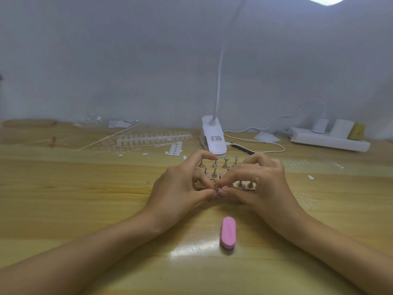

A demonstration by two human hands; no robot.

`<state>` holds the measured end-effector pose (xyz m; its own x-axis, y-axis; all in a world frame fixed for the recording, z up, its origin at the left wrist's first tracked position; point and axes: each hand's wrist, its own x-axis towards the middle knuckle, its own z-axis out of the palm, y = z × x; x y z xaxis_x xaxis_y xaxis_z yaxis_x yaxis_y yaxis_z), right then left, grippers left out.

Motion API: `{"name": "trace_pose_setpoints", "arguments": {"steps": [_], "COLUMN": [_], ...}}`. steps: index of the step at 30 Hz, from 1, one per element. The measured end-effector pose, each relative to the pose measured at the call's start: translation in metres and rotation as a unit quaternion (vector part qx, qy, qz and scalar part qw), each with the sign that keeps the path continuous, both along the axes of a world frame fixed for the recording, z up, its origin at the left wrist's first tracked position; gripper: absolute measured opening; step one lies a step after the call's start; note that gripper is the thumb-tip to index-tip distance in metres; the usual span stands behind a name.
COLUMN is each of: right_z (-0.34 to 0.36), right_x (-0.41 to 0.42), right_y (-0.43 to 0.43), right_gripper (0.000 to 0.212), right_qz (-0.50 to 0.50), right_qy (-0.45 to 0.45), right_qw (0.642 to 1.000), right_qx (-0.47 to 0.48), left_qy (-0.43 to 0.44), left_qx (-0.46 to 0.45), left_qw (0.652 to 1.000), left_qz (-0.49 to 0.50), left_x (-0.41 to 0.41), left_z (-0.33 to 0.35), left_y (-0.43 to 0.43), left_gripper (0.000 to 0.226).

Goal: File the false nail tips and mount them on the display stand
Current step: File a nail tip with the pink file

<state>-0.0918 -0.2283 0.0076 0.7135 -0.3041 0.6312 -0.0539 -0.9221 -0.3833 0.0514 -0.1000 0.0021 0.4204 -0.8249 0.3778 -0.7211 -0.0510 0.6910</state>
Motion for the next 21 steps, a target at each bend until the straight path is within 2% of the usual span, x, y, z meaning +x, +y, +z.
{"name": "trace_pose_setpoints", "arguments": {"steps": [2, 6, 12, 19, 21], "right_z": [0.003, 0.01, 0.001, 0.001, 0.002], "right_x": [-0.003, -0.017, -0.016, -0.01, -0.009], "right_y": [0.002, -0.003, -0.001, 0.002, 0.002], "right_gripper": [0.026, 0.048, 0.06, 0.05, 0.056], "right_qz": [-0.006, 0.012, 0.018, 0.0, -0.002], "right_qy": [-0.006, -0.038, -0.024, -0.042, -0.032], "right_qw": [1.0, 0.996, 0.99, 0.985, 0.988], "right_qx": [-0.026, -0.079, -0.141, -0.167, -0.151], "left_qy": [0.007, 0.027, 0.032, 0.04, 0.041], "left_qx": [0.001, 0.001, -0.005, -0.008, -0.009], "left_qw": [1.0, 1.0, 0.999, 0.999, 0.999], "left_qz": [-0.002, -0.008, -0.012, -0.02, -0.021], "left_x": [0.0, 0.0, 0.001, 0.003, 0.003], "left_z": [0.0, 0.001, 0.0, -0.001, -0.001], "left_y": [0.0, 0.0, 0.0, -0.001, -0.001], "left_gripper": [0.056, 0.054, 0.053, 0.051, 0.051]}}
